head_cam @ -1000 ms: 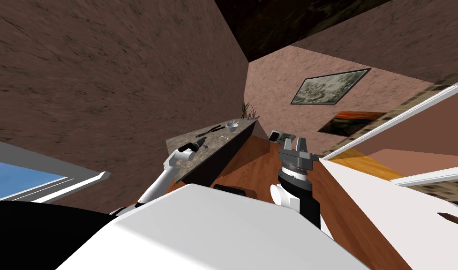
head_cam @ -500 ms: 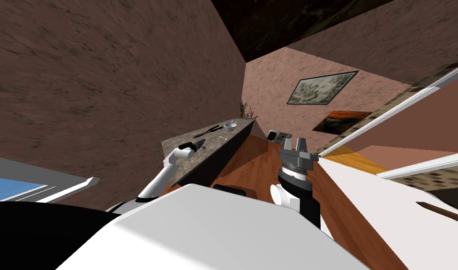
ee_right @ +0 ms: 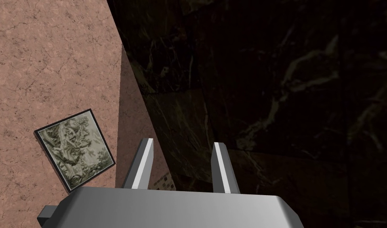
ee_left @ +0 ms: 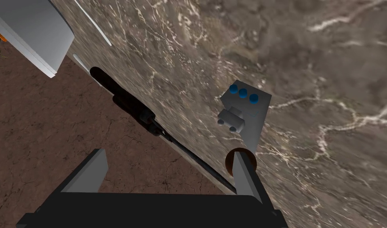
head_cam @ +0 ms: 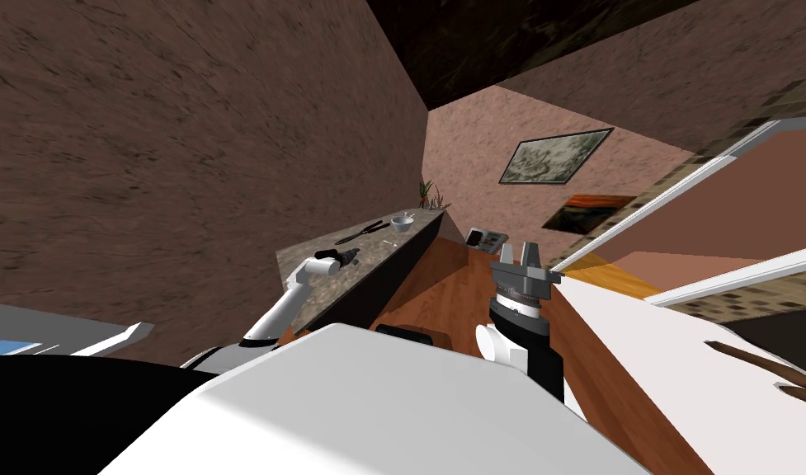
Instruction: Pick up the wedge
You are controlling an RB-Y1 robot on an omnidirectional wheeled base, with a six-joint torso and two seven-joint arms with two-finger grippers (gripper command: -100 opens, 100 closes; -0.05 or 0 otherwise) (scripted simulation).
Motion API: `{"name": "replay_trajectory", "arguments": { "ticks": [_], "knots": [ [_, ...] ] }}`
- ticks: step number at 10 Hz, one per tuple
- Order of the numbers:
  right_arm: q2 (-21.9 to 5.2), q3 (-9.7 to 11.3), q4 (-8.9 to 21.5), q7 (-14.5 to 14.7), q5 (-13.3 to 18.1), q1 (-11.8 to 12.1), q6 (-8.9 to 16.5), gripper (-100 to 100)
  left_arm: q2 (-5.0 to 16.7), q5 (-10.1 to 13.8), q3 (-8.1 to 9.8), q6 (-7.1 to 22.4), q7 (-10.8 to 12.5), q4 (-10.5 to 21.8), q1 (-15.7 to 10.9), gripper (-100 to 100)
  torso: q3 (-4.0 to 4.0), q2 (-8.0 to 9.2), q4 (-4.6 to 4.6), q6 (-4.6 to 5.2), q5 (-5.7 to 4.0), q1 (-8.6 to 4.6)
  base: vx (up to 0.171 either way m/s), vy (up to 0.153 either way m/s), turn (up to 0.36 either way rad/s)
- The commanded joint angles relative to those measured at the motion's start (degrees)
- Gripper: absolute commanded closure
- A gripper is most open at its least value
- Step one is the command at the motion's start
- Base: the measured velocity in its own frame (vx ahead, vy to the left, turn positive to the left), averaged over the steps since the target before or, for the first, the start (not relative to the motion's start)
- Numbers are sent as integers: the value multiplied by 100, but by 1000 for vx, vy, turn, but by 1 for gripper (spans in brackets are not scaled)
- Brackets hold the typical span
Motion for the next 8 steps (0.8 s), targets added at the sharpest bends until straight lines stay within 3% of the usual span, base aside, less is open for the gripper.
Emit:
{"name": "replay_trajectory", "arguments": {
  "ticks": [1, 4, 6, 7, 8],
  "knots": [
    [0, 0, 0, 0, 0, 0, 0, 0, 21, 23, 1, 198, -15, 53, -32, -100, 0, 0, 0, 0, 0, 0, 12, 1, 6],
    [0, 0, 0, 0, 0, 0, 0, 0, 301, 323, 59, 711, -161, 498, -255, -100, 1, 2, 1, 0, 0, 2, 27, -2, -64],
    [0, 0, 0, 0, 0, 0, 0, 0, 301, 323, 59, 937, -161, 498, -255, -100, -2, -2, -1, -1, 1, 1, 27, 0, -17],
    [0, 0, 0, 0, 0, 0, 0, 0, 442, 469, 86, 1145, -226, 714, -365, -100, 2, 3, 1, -1, 0, 2, 33, -1, -51],
    [0, 0, 0, 0, 0, 0, 0, 0, 442, 469, 86, 1293, -226, 714, -365, -100, 0, -1, 0, 1, 0, 2, 35, 3, -42]
  ]
}}
